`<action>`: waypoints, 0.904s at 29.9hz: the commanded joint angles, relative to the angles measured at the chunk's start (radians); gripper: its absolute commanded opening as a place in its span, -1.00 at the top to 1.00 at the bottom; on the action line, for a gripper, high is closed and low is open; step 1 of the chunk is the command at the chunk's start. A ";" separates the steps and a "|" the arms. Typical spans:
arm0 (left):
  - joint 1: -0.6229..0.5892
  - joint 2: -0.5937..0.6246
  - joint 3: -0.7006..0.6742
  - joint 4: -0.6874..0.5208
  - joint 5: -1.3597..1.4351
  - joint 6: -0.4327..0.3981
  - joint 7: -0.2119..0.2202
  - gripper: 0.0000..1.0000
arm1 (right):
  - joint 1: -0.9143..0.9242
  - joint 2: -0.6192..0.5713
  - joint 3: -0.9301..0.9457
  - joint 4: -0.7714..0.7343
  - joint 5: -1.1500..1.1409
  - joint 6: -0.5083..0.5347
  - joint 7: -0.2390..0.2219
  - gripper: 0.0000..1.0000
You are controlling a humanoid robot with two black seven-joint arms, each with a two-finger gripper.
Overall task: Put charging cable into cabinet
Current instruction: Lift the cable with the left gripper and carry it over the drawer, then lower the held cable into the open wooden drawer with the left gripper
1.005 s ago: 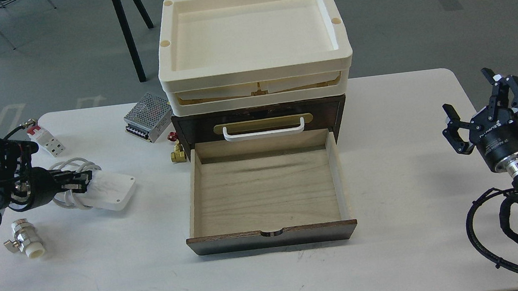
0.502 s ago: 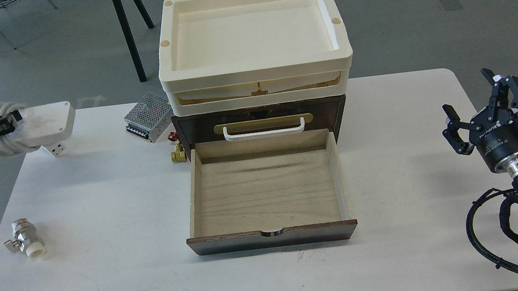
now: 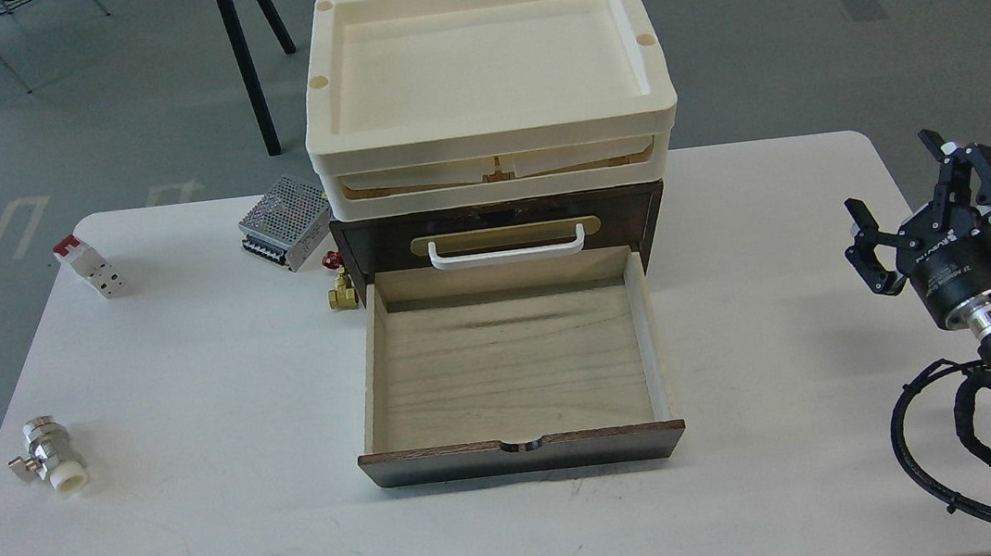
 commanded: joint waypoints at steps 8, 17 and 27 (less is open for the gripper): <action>-0.024 0.042 -0.018 -0.643 0.262 0.000 0.000 0.96 | 0.000 0.000 0.000 0.000 0.000 -0.001 0.000 -0.99; 0.008 -0.114 0.091 -0.815 0.533 0.000 0.000 0.96 | 0.000 0.000 0.002 0.000 0.000 -0.001 0.000 -0.99; 0.132 -0.251 0.242 -0.766 0.747 0.000 0.000 0.94 | 0.000 0.000 0.002 0.000 0.000 -0.001 0.000 -0.99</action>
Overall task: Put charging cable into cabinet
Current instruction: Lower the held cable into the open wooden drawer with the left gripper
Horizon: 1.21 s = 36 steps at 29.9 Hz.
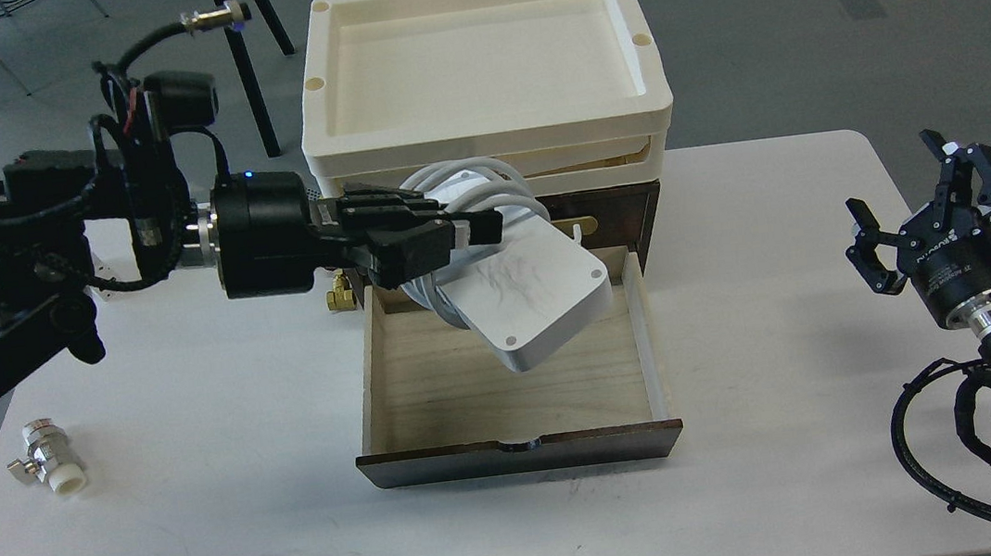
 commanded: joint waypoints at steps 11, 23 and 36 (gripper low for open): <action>0.127 -0.206 0.045 0.295 0.086 0.000 0.000 0.91 | 0.000 0.000 0.000 0.000 0.000 0.000 0.000 -0.99; 0.127 -0.349 0.142 0.502 0.124 0.096 0.000 0.86 | -0.002 0.000 0.000 0.000 0.000 0.000 0.000 -0.99; 0.129 -0.390 0.142 0.576 0.076 0.081 0.000 -0.49 | 0.000 0.000 0.000 0.000 0.000 0.001 0.000 -0.99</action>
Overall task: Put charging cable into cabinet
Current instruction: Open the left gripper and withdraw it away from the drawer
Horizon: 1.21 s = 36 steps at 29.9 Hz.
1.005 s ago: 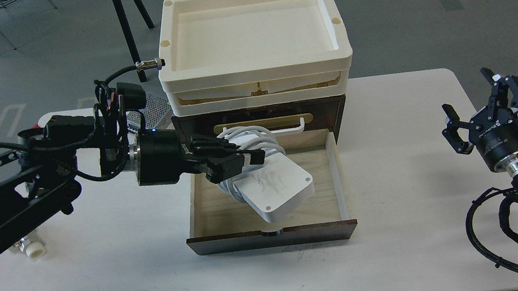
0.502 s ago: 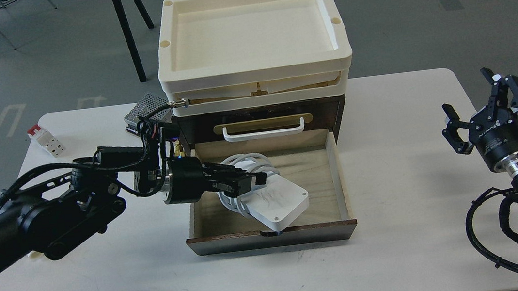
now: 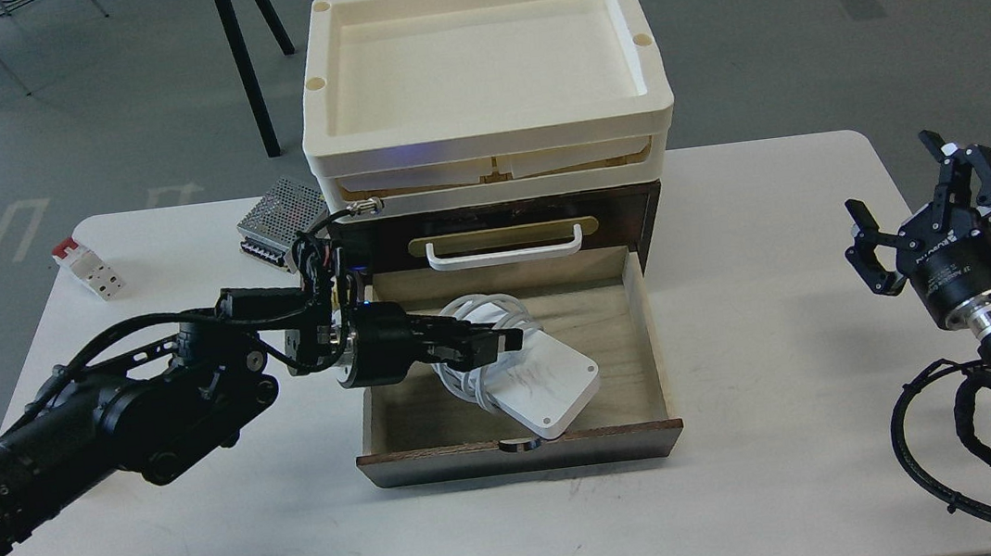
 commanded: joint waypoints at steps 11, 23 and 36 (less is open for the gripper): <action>-0.029 0.149 -0.063 -0.088 -0.208 -0.083 0.000 -0.83 | 0.001 0.000 0.001 0.000 0.000 0.000 0.000 -0.99; 0.070 0.505 -0.129 -0.155 -0.573 -0.083 0.000 -0.89 | -0.001 0.000 0.000 0.000 0.000 0.000 0.000 -0.99; 0.242 0.391 -0.131 0.192 -1.418 -0.083 0.000 -0.92 | -0.001 0.000 0.000 0.000 0.000 0.000 0.000 -0.99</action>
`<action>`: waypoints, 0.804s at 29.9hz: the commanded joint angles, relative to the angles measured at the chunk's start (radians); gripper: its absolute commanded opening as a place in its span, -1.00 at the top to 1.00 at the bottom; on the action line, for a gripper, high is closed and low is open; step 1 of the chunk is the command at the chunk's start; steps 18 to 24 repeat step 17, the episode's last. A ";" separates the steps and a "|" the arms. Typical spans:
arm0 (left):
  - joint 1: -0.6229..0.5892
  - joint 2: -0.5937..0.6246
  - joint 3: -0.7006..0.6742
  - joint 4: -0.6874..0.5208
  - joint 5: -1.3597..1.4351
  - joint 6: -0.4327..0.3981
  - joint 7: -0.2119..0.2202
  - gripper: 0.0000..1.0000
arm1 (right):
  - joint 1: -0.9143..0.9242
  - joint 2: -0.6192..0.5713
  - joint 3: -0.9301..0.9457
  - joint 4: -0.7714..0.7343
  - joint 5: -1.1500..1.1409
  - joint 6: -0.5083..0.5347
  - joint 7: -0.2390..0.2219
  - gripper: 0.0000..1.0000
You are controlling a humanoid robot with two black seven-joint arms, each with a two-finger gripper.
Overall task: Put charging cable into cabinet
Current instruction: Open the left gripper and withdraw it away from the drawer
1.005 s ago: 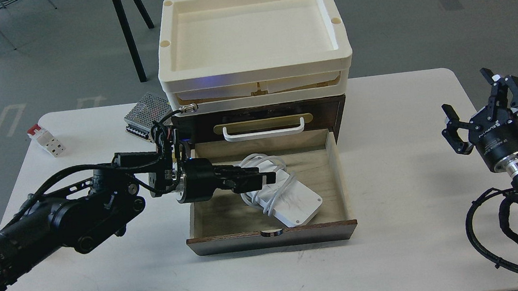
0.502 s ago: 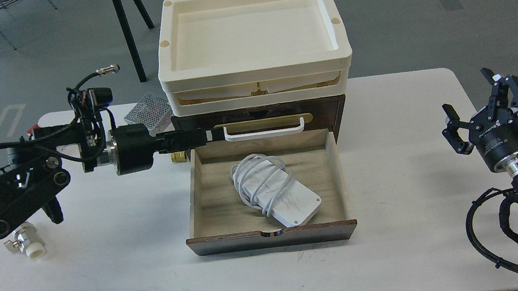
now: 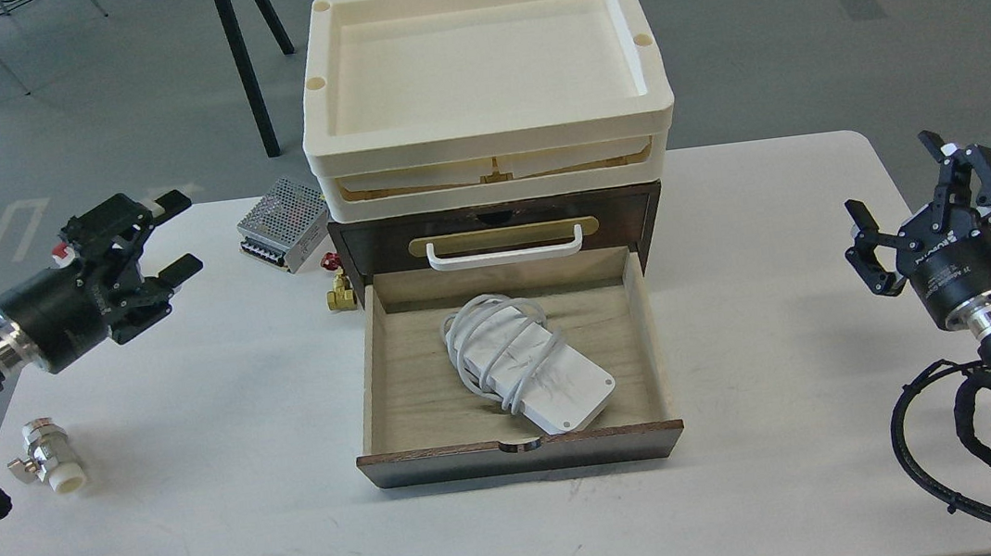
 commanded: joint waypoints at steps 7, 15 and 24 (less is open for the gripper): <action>0.009 -0.241 -0.028 0.315 -0.284 0.000 0.000 -0.92 | 0.000 0.000 0.000 0.000 0.000 0.000 0.000 -0.99; 0.015 -0.327 -0.143 0.430 -0.301 0.000 0.000 -0.92 | 0.000 0.000 0.000 0.000 0.000 0.000 0.000 -0.99; 0.014 -0.329 -0.140 0.439 -0.299 0.000 0.000 -0.92 | 0.000 0.000 0.000 0.000 0.000 0.001 0.000 -0.99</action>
